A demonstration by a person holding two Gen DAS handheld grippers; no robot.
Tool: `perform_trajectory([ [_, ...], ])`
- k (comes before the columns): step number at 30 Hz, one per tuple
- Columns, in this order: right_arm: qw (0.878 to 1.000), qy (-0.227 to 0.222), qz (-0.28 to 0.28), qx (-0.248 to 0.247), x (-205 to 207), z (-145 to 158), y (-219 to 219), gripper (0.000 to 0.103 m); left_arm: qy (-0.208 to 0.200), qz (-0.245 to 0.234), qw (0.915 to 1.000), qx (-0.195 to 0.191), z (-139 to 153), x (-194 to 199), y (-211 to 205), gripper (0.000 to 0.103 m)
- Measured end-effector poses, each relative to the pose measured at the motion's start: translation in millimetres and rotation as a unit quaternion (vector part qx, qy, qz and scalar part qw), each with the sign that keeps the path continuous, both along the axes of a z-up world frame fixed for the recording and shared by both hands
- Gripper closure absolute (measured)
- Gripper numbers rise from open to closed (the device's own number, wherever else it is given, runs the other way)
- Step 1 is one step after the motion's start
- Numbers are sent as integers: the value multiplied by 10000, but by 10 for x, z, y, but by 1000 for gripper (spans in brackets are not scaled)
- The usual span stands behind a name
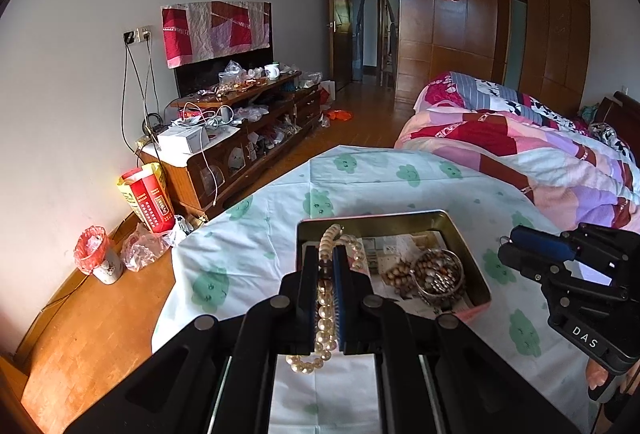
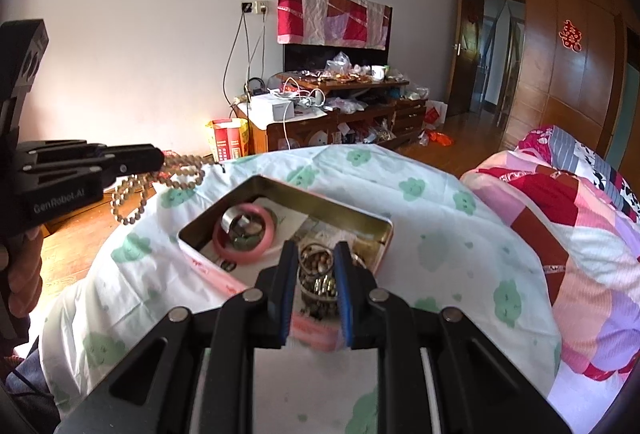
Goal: Organize jewelry
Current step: 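Carry the pearl necklace with the left tool while the right tool carries the ring into the tin, then open the left tool to drop the necklace while the right tool releases the ring in the tin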
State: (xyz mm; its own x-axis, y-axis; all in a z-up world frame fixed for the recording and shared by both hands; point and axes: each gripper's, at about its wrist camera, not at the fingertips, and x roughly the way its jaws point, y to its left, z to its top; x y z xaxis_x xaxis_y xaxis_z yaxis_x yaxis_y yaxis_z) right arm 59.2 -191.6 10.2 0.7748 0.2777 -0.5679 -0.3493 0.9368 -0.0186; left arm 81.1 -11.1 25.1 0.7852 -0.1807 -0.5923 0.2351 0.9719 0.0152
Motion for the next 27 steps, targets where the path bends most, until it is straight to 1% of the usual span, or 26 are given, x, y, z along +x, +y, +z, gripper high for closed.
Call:
perform_trajectory([
  [7, 10000, 27, -21, 15, 282, -18, 48, 82, 52, 109, 9999, 118, -58, 269, -42, 97],
  [14, 9998, 167, -103, -81, 492, -138, 119, 82, 182, 182, 9993, 271, -187, 492, -126, 97],
  [25, 9982, 367, -256, -387, 700, -419, 197, 82, 377, 288, 9979, 441, -489, 663, -225, 97],
  [27, 9977, 345, -319, -486, 710, -458, 211, 82, 394, 265, 9983, 343, -506, 665, -215, 97],
])
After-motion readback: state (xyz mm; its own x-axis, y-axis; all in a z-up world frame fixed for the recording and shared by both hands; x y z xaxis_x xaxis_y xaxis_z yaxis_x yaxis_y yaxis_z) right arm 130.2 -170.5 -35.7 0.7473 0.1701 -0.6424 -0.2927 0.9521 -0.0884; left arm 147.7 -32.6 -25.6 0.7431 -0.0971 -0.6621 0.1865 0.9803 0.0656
